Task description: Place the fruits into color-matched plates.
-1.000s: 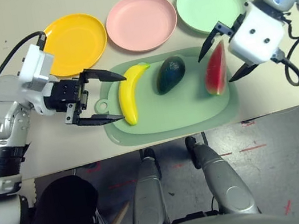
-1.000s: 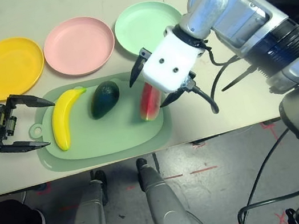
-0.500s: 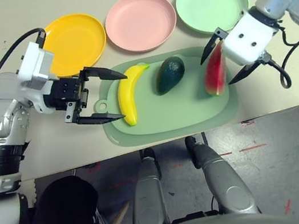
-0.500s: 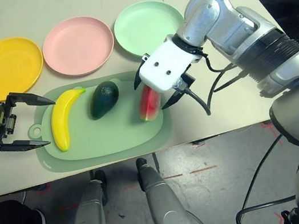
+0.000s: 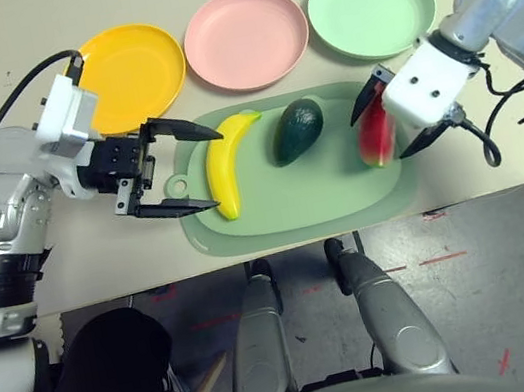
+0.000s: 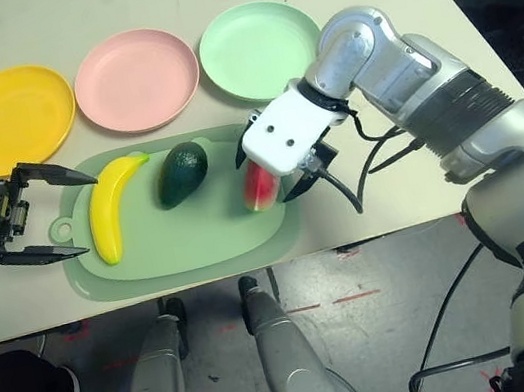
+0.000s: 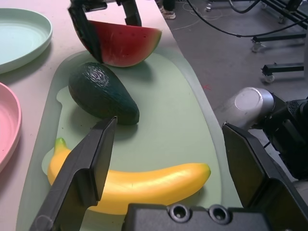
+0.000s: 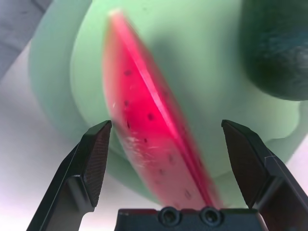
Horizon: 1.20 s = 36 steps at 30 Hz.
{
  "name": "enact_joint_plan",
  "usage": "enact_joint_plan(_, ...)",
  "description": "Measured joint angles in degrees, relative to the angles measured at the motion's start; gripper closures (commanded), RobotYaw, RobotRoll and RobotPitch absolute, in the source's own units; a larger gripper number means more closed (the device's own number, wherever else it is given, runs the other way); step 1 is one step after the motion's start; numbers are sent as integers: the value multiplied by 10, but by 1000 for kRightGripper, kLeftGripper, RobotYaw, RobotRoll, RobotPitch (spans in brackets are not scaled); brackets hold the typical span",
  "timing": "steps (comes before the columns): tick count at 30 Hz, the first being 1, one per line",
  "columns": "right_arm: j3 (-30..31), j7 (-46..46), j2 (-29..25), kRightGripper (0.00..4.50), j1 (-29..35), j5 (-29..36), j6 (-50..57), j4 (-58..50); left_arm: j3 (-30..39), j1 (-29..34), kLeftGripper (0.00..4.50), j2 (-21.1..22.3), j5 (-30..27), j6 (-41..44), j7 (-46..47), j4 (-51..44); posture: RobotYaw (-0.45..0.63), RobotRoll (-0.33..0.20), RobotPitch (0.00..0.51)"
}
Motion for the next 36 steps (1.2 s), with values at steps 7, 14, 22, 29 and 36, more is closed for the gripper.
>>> enact_joint_plan(7, -30, 0, 18, 1033, 1, -27, 4, 23, 0, -7, 0, 0, 2, 0, 0, 0, -80, 0, 396)
enact_joint_plan(14, -52, 3, 24, 2761, 7, -34, 21, 27, 0, -16, 0, 5, 2, -1, 0, 2, -80, 0, 399)
enact_joint_plan(22, -59, 2, 29, 2779, 8, -39, 48, 29, 1, -22, 0, 8, 3, -13, 0, 11, -86, 0, 400)
enact_joint_plan(29, -53, 2, 15, 2780, 8, -30, 86, 4, 1, -22, 0, 9, 3, -22, 0, 24, -92, 0, 401)
enact_joint_plan(36, -30, 0, -11, 2819, 3, 2, 138, -38, -1, -24, 0, 9, 4, -30, 0, 28, -95, 0, 403)
